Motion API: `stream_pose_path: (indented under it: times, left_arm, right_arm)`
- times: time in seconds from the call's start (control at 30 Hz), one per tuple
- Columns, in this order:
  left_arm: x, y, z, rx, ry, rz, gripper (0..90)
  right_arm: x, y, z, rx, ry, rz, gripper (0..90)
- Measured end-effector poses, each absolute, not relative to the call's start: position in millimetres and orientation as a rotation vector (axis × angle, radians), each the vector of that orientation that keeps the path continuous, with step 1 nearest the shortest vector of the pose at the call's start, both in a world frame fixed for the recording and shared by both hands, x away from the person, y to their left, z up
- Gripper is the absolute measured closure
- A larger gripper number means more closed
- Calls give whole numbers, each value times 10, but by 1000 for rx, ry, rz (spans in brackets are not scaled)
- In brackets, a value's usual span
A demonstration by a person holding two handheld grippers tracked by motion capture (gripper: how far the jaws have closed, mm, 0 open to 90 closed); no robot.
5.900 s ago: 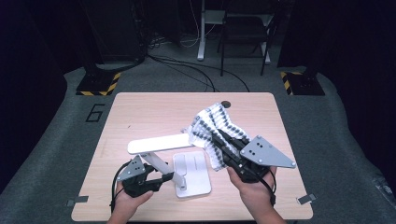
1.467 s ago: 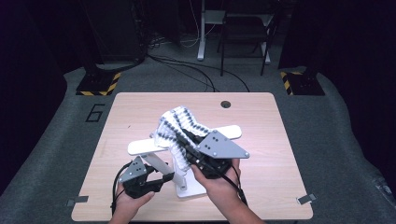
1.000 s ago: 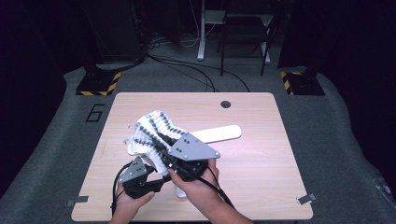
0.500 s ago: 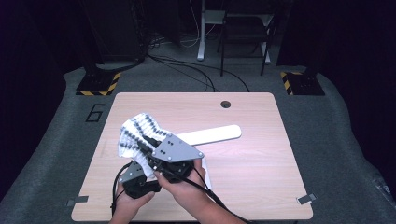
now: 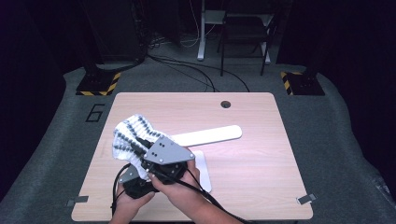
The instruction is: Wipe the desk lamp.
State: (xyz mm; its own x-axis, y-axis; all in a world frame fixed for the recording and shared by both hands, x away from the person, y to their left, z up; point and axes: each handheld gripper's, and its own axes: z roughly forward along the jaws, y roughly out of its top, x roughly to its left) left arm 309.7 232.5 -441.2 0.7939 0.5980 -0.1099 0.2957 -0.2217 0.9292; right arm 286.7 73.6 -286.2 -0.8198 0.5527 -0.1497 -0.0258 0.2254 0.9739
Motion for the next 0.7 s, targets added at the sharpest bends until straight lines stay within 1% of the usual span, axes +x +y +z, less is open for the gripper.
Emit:
stream_pose_path:
  times: [0.13, 0.7]
  left_arm:
    - [3114, 2331, -4416, 1813, 674, 345, 541]
    - [3120, 2323, -4429, 1794, 670, 345, 541]
  right_arm:
    - [2871, 683, -2862, 489, 2032, 1632, 786]
    - [2909, 333, -2840, 550, 1993, 1604, 787]
